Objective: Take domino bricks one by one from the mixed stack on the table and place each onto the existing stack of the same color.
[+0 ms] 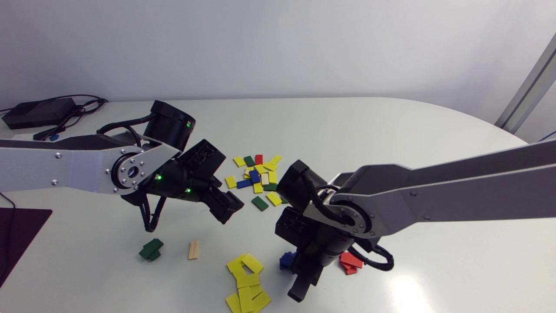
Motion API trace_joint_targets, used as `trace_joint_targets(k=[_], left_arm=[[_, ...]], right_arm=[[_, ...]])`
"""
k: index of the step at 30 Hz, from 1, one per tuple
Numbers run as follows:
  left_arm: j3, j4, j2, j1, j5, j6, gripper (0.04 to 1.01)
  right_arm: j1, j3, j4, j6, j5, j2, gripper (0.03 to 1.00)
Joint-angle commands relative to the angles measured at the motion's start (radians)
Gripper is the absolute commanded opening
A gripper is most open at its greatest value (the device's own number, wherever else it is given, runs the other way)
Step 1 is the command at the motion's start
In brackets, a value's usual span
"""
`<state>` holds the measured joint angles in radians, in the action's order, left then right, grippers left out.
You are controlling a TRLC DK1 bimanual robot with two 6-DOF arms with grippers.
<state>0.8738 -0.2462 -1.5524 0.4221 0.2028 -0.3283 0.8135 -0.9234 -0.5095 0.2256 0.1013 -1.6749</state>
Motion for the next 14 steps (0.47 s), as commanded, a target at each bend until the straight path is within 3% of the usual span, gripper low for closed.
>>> trace_joint_targets(k=[1,5,14], left_arm=[[-0.029,0.005,0.005,0.007,0.004,-0.018,0.990],[-0.032,0.005,0.008,0.010,0.004,-0.018,0.989],[-0.039,0.004,0.022,0.020,0.004,-0.015,0.989]], right_arm=[[0.009,-0.015,-0.011,0.008,0.003,-0.020,0.233],[0.012,-0.014,-0.006,-0.003,0.003,-0.020,0.234],[0.016,-0.003,-0.007,-0.009,-0.002,0.007,0.423]])
